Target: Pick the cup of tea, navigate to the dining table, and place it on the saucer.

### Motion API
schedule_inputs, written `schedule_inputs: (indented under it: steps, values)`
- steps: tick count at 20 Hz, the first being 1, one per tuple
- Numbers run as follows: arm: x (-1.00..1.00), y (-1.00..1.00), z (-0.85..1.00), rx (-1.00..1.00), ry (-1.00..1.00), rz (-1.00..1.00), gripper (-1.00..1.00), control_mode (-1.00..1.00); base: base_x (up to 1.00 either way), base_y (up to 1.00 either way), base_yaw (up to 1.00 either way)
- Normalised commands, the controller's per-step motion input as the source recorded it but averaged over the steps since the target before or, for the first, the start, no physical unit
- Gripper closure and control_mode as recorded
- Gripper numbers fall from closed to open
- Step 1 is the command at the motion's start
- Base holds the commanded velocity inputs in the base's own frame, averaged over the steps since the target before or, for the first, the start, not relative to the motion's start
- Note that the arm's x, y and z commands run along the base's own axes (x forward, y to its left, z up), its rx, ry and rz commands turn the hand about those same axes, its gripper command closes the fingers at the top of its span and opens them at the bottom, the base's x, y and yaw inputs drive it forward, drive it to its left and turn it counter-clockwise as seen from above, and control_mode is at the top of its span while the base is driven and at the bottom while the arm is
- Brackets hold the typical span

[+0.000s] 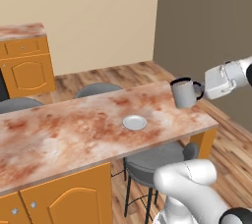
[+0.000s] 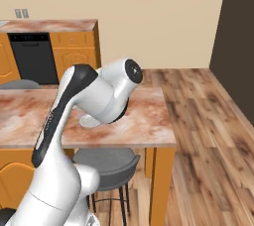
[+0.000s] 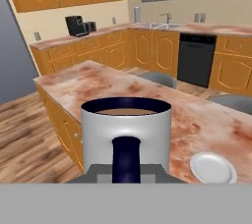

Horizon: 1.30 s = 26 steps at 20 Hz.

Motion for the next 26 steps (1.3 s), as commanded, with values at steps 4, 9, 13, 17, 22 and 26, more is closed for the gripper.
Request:
schedule_inputs:
  steps: [4, 9, 13, 17, 22, 26]
  values:
    - [0.43, 0.00, -0.39, 0.00, 0.00, 0.27, 1.00, -1.00, 0.00, 0.00, 0.00]
    - [0.32, 0.00, -0.56, 0.00, 0.00, 0.23, 1.00, -1.00, 0.00, 0.00, 0.00]
    - [0.44, 0.01, -0.46, 0.00, 0.00, 0.07, 1.00, -1.00, 0.00, 0.00, 0.00]
    - [0.64, 0.33, -0.47, 0.00, 0.00, 0.00, 1.00, -1.00, 0.00, 0.00, 0.00]
    - [0.55, 0.51, -0.40, 0.00, 0.00, 0.00, 1.00, -1.00, 0.00, 0.00, 0.00]
    - [0.44, 0.37, -0.59, 0.00, 0.00, 0.00, 1.00, -1.00, 0.00, 0.00, 0.00]
